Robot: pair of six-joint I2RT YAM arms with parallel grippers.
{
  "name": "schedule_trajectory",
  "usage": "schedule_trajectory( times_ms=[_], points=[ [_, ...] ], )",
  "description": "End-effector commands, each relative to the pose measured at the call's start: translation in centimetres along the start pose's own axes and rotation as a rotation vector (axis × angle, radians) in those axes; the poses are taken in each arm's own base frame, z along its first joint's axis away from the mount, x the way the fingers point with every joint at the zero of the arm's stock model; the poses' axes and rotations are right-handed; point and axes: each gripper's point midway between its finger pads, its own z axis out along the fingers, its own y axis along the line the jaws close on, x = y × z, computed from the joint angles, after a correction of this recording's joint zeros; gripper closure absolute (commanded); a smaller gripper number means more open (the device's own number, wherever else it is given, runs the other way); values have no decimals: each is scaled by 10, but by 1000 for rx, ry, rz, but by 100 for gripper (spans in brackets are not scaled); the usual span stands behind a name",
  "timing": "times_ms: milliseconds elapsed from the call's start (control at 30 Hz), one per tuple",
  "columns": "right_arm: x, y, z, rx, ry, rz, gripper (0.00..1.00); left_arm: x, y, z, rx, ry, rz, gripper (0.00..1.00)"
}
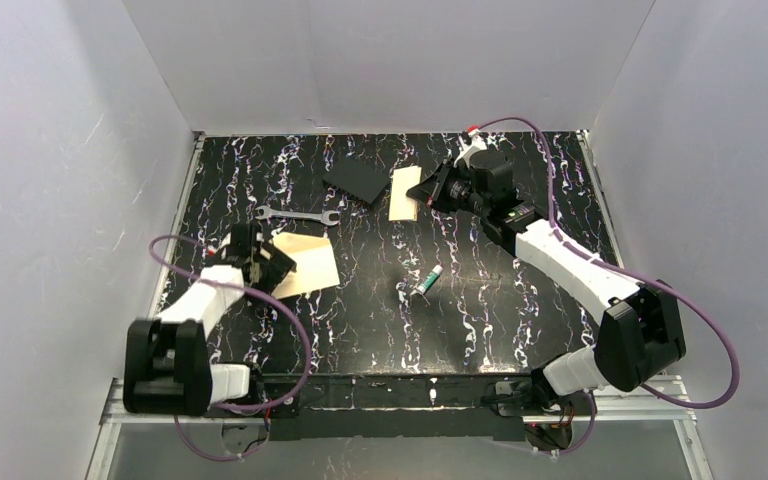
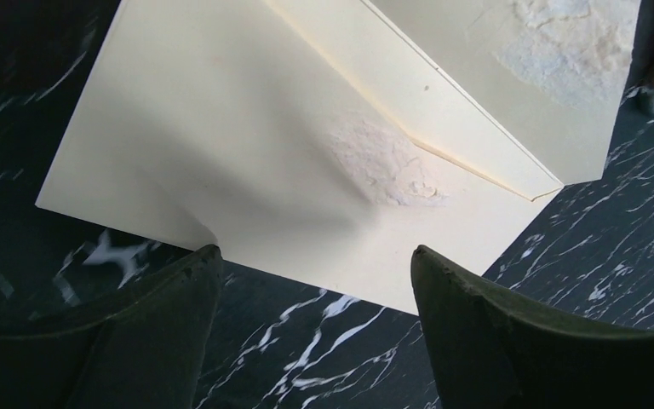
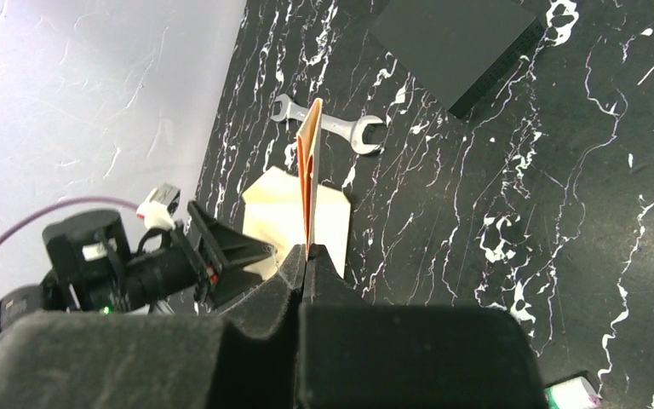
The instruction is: Place the letter into the envelope and seal it
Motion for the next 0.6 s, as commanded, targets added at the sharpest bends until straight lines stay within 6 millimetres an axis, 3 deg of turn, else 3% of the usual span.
schedule_trajectory(
  times_ms=[0, 100, 333, 433, 567],
  points=[
    [-21, 11, 1, -31, -42, -59, 99, 7, -12, 25, 4, 113, 146, 22],
    [-20, 6, 4, -19, -33, -80, 99, -5, -20, 18, 24, 79, 193, 23],
    [-18, -5, 12, 8, -24, -126, 99, -77, -31, -37, -17, -180, 248, 15],
    [-19, -8, 14, 12, -22, -146, 99, -103, -32, -33, -15, -182, 208, 12],
    [-18, -14, 17, 15, -15, -169, 99, -125, -44, -4, -13, -82, 190, 12]
  ],
)
